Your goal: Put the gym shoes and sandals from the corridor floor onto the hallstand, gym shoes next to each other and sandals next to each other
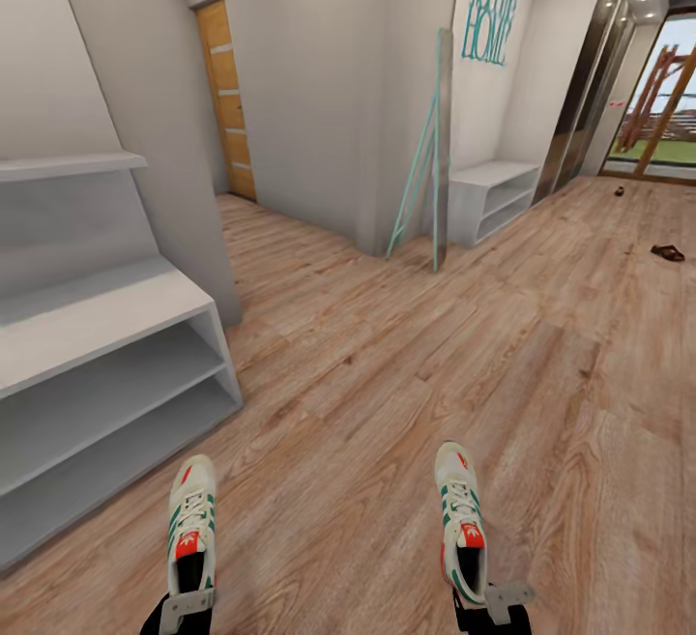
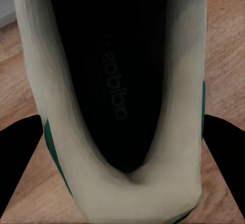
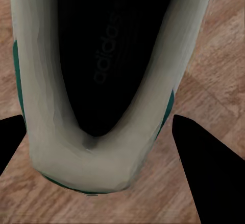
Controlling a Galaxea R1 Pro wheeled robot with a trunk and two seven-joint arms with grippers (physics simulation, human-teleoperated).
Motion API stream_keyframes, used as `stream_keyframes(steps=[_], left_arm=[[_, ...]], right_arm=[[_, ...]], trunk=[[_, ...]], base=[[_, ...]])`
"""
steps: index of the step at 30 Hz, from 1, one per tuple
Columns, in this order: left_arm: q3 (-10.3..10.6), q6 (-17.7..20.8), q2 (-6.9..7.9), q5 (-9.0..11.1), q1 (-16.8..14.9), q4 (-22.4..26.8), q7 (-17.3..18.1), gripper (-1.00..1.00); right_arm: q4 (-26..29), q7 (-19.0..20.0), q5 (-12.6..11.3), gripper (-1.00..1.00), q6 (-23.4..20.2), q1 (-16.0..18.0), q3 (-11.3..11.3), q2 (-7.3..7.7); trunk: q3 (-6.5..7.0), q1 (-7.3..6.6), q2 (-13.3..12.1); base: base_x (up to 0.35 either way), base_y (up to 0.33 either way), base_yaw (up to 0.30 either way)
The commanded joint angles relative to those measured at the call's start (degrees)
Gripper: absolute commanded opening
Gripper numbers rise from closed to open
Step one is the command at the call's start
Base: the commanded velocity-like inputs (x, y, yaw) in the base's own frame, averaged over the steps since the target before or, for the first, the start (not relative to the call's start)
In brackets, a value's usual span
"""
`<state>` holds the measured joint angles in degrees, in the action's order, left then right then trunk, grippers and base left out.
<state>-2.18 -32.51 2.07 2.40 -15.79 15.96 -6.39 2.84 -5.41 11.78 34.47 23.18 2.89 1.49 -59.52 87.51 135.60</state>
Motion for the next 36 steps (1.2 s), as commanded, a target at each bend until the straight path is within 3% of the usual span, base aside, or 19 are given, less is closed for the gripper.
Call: stream_keyframes(steps=[1,18,36], left_arm=[[0.01,-0.19,-0.01,0.3,-0.04,-0.05,-0.01,-1.0],[-0.02,-0.19,-0.02,0.54,-0.05,-0.05,-0.02,-1.0],[-0.1,-0.22,-0.02,0.68,-0.05,-0.05,-0.19,-1.0]], right_arm=[[-0.03,-0.31,0.61,-1.0,0.13,0.02,0.29,0.0],[-0.03,-0.31,0.61,-1.0,0.13,0.02,0.28,0.0],[-0.03,-0.31,0.61,-1.0,0.15,0.02,0.28,0.0]], trunk=[[-0.04,-0.01,0.02],[-0.04,-0.01,0.02],[-0.04,-0.01,0.02]], base=[[0.004,0.001,0.276],[0.013,-0.005,0.276],[0.206,-0.201,0.276]])
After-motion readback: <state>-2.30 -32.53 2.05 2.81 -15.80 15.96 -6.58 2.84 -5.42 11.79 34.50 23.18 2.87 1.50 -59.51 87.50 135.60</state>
